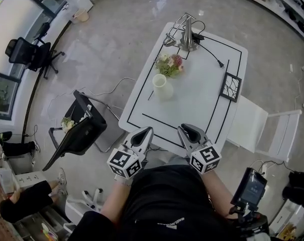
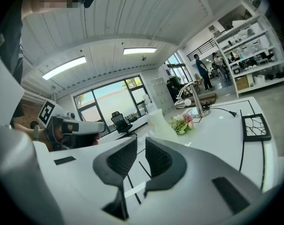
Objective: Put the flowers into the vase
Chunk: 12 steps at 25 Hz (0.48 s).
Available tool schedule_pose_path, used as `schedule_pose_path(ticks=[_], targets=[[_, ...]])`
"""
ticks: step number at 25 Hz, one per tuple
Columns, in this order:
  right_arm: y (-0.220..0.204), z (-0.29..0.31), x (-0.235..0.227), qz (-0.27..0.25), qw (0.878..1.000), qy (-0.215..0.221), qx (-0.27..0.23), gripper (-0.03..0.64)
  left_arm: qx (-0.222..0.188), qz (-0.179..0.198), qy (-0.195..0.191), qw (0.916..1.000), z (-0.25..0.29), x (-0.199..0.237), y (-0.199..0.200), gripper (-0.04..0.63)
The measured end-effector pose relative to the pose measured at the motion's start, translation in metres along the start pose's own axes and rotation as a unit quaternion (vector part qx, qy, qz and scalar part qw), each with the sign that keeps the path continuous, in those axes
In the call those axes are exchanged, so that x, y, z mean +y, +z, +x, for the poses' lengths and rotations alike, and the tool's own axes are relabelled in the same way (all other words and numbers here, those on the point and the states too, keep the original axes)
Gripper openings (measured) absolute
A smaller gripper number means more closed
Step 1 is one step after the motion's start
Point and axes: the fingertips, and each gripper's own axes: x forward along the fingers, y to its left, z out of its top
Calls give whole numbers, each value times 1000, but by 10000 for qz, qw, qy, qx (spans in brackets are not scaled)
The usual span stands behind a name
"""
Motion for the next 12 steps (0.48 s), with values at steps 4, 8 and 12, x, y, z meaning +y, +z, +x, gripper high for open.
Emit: schedule_pose_path(ticks=[4, 8, 12], targets=[[1, -2, -12, 57, 9999, -103, -12, 60, 19, 30, 10, 10000, 6, 8, 7, 5], [2, -2, -18, 91, 9997, -230, -16, 60, -26, 87, 63, 9999, 13, 28, 22, 5], [4, 3, -24, 157, 9988, -453, -31, 60, -37, 131, 5, 9999, 25, 50, 38, 5]])
